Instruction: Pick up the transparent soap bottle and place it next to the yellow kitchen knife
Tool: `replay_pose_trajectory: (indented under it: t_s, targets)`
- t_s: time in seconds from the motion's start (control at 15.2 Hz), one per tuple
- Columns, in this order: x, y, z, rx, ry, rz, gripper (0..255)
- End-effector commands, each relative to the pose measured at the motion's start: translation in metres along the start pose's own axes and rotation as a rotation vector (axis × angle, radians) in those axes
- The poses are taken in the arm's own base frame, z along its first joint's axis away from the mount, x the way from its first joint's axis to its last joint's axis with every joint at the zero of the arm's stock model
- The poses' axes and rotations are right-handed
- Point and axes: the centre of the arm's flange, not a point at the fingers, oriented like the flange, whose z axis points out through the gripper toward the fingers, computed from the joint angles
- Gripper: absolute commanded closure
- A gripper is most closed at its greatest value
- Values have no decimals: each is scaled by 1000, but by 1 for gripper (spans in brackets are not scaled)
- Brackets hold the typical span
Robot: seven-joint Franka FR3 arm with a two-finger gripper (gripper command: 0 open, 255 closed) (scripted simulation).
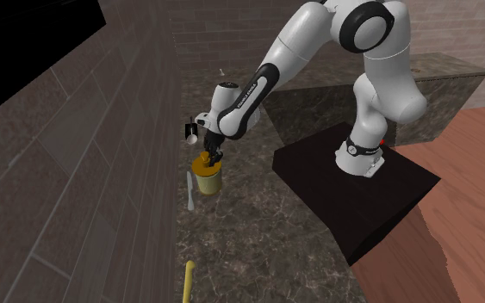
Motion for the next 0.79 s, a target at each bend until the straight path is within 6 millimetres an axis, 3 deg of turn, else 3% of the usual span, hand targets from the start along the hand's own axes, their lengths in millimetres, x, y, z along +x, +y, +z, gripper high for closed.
replay_pose_trajectory:
  t_s: [0.0,0.73]
  targets:
    - [0,0,0,0,0,0,255]
    - [15,2,-50,0,0,0,255]
